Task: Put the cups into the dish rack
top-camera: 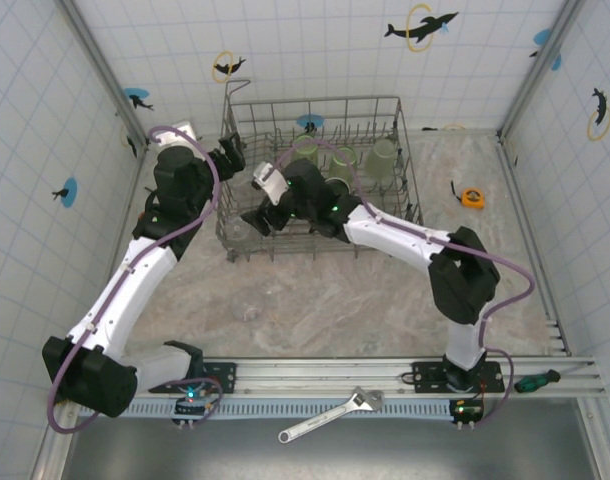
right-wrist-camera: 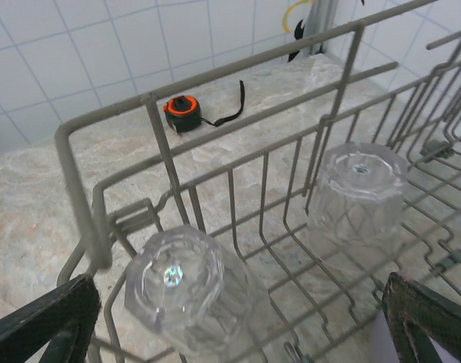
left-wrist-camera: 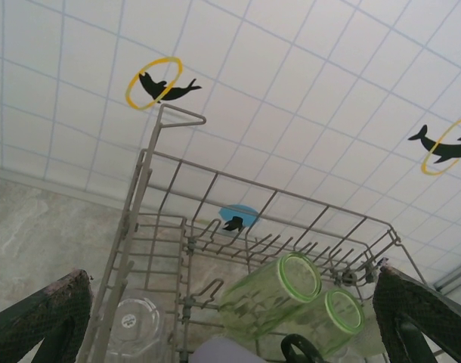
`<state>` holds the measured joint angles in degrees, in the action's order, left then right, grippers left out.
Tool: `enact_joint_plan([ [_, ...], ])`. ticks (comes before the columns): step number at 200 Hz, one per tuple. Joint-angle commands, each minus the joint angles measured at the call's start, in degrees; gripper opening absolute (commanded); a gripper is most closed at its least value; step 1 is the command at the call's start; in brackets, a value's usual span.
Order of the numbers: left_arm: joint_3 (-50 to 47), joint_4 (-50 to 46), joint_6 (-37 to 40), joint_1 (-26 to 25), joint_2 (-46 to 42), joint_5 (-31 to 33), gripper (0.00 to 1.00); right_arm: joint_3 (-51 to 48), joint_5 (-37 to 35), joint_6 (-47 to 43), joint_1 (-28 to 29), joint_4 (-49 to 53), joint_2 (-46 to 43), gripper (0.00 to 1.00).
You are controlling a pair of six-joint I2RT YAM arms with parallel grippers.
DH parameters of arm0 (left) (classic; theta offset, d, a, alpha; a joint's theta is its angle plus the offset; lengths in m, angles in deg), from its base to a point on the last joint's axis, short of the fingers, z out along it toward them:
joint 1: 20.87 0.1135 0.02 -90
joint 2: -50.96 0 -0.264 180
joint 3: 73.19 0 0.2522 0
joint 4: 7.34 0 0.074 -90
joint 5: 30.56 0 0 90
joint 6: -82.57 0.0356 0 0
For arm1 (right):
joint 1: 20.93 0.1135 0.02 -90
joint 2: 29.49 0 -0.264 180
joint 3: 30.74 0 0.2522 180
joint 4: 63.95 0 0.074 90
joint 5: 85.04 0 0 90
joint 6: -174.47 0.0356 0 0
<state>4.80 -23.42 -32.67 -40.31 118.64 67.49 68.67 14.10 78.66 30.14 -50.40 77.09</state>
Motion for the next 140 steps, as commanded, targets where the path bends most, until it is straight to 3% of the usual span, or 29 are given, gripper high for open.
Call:
enact_joint_plan([
  [1,0.2,-1.4,1.5,0.4,-1.6,0.7,0.98,-4.5,-4.1,-0.3,0.8,-0.9,-6.9,0.99],
  [63,0.7,-4.4,-0.2,0.5,-2.4,0.9,0.98,-13.5,-14.8,8.2,6.4,4.4,-17.5,0.99],
  [140,0.0,-9.6,-1.9,0.5,-3.6,1.6,0.98,-18.6,-30.2,22.8,18.1,12.6,-21.2,1.0],
])
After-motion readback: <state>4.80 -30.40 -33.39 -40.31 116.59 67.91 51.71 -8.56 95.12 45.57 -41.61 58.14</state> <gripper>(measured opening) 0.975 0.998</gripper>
